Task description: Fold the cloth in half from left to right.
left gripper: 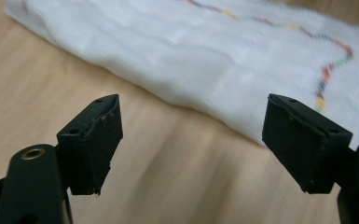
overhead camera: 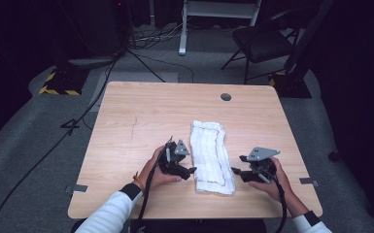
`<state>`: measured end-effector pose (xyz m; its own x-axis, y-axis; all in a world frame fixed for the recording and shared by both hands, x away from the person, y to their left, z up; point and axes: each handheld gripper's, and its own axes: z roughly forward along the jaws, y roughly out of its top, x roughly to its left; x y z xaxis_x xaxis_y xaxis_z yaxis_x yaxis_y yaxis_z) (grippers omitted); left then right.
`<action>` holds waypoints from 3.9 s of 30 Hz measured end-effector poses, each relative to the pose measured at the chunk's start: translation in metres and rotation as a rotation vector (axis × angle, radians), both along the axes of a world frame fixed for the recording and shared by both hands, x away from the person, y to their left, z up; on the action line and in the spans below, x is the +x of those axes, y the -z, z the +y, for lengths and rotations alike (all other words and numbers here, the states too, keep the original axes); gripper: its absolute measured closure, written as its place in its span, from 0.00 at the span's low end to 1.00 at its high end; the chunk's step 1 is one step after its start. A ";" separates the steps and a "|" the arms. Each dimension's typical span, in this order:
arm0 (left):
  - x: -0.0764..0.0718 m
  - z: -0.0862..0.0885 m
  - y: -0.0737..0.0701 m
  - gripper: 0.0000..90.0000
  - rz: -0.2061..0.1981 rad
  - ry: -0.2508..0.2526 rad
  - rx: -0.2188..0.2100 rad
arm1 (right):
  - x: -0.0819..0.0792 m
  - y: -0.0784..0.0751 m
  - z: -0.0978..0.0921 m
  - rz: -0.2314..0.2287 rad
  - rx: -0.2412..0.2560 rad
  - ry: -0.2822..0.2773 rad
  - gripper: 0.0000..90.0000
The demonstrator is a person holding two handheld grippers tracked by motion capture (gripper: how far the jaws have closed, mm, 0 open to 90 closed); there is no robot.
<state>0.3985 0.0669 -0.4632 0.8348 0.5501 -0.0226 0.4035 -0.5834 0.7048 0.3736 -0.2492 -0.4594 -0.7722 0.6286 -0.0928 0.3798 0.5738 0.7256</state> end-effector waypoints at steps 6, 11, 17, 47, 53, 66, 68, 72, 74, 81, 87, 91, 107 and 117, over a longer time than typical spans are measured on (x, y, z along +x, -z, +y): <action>0.041 -0.005 -0.015 0.26 -0.023 -0.087 -0.083 | 0.048 -0.007 0.000 -0.007 0.040 0.045 0.49; 0.072 -0.017 -0.012 0.26 -0.037 -0.127 -0.011 | 0.081 -0.005 0.016 -0.018 -0.006 0.061 0.50; 0.102 -0.021 0.001 0.28 -0.004 -0.202 0.004 | 0.113 -0.004 0.036 -0.016 -0.025 0.075 0.50; 0.140 -0.035 0.022 0.79 0.124 -0.118 0.057 | 0.171 0.023 0.064 0.197 -0.019 0.043 0.86; 0.140 -0.042 0.014 0.89 0.064 -0.114 0.105 | 0.165 0.019 0.065 0.124 -0.059 0.066 0.90; 0.130 -0.038 -0.027 0.89 -0.068 -0.082 0.032 | 0.152 -0.018 0.054 -0.037 -0.014 0.087 0.91; 0.127 -0.036 -0.034 0.89 -0.082 -0.070 0.027 | 0.148 -0.026 0.052 -0.059 0.001 0.081 0.91; 0.122 -0.035 -0.045 0.89 -0.098 -0.055 0.016 | 0.141 -0.039 0.049 -0.085 0.023 0.067 0.91; 0.117 -0.034 -0.050 0.88 -0.113 -0.037 0.009 | 0.135 -0.045 0.046 -0.095 0.038 0.055 0.91; 0.095 -0.030 -0.057 0.87 -0.140 0.035 -0.001 | 0.112 -0.054 0.037 -0.115 0.078 0.010 0.91; 0.077 -0.026 -0.055 0.87 -0.145 0.091 -0.007 | 0.088 -0.051 0.033 -0.119 0.093 -0.056 0.91; 0.067 -0.024 -0.048 0.87 -0.137 0.123 -0.023 | 0.073 -0.045 0.029 -0.103 0.113 -0.084 0.91; 0.007 0.000 -0.016 0.83 -0.072 0.262 -0.048 | 0.007 -0.019 0.031 -0.033 0.086 -0.270 0.90; -0.020 0.004 0.001 0.87 -0.055 0.318 0.010 | -0.020 -0.002 0.034 0.014 0.050 -0.317 0.86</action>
